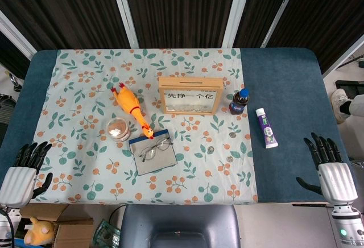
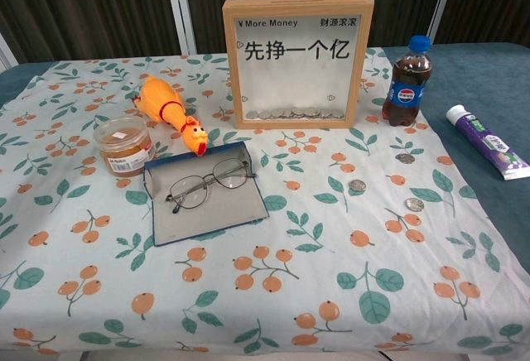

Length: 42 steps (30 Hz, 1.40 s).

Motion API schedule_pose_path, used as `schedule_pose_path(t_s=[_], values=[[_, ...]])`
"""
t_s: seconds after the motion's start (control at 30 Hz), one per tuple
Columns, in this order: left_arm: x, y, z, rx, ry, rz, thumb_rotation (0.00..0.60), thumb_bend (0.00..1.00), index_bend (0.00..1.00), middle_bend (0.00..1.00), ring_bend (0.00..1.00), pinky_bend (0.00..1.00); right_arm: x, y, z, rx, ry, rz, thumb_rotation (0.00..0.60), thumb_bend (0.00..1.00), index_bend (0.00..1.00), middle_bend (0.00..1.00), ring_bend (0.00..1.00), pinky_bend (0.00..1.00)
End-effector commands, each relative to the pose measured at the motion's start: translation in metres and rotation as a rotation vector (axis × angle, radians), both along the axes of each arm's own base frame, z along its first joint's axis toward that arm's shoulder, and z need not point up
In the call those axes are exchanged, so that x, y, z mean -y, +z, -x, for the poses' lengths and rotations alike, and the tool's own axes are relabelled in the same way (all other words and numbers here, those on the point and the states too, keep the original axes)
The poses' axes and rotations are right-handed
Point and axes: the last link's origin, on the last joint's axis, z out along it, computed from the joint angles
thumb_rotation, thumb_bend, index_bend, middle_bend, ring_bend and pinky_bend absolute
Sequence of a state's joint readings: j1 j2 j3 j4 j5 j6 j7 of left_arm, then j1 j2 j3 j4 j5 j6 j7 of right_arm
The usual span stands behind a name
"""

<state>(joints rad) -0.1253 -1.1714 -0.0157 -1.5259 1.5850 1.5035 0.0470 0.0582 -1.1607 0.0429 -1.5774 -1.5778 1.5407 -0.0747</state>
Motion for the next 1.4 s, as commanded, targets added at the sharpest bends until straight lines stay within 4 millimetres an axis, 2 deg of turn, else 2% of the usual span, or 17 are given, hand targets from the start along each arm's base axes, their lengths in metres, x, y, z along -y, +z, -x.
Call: schedule_pose_path(t_s=[0.03, 0.33, 0.47, 0.6, 0.67, 0.8, 1.0, 1.2, 1.4], values=[[0.000, 0.000, 0.000, -0.001, -0.003, 0.000, 0.600, 0.44, 0.00, 0.06, 0.00, 0.01, 0.000, 0.000, 0.000, 0.001, 0.000, -0.002, 0.600, 0.22, 0.00, 0.00, 0.00, 0.00], [-0.001, 0.001, 0.000, 0.008, -0.004, 0.003, 0.600, 0.44, 0.00, 0.06, 0.00, 0.01, 0.003, -0.010, -0.005, 0.004, 0.042, -0.020, 0.600, 0.22, 0.00, 0.00, 0.00, 0.00], [0.000, 0.003, 0.001, 0.016, -0.002, 0.003, 0.600, 0.44, 0.00, 0.06, 0.00, 0.01, 0.016, -0.030, -0.012, -0.005, 0.113, -0.064, 0.600, 0.22, 0.09, 0.00, 0.00, 0.00], [0.001, 0.006, 0.002, 0.029, -0.005, 0.007, 0.600, 0.44, 0.00, 0.06, 0.00, 0.01, 0.043, -0.059, -0.026, -0.075, 0.191, -0.138, 0.600, 0.22, 0.22, 0.00, 0.00, 0.00], [0.001, 0.007, 0.001, 0.037, -0.008, 0.008, 0.600, 0.44, 0.00, 0.06, 0.00, 0.01, 0.056, -0.072, -0.033, -0.098, 0.214, -0.171, 0.600, 0.25, 0.30, 0.00, 0.00, 0.00], [0.002, 0.008, 0.002, 0.045, -0.016, 0.012, 0.600, 0.44, 0.00, 0.06, 0.00, 0.01, 0.074, -0.102, -0.042, -0.142, 0.240, -0.263, 0.600, 0.29, 0.37, 0.00, 0.00, 0.00], [0.002, 0.009, 0.002, 0.051, -0.017, 0.018, 0.600, 0.44, 0.00, 0.06, 0.00, 0.01, 0.084, -0.139, -0.045, -0.207, 0.257, -0.349, 0.600, 0.43, 0.46, 0.00, 0.00, 0.00], [0.003, 0.009, 0.003, 0.051, -0.017, 0.019, 0.600, 0.44, 0.00, 0.06, 0.00, 0.01, 0.088, -0.160, -0.039, -0.228, 0.248, -0.370, 0.600, 0.44, 0.50, 0.02, 0.00, 0.00], [0.003, 0.009, 0.003, 0.051, -0.018, 0.021, 0.600, 0.44, 0.00, 0.06, 0.00, 0.01, 0.095, -0.167, -0.033, -0.214, 0.235, -0.368, 0.600, 0.47, 0.52, 0.05, 0.00, 0.00]])
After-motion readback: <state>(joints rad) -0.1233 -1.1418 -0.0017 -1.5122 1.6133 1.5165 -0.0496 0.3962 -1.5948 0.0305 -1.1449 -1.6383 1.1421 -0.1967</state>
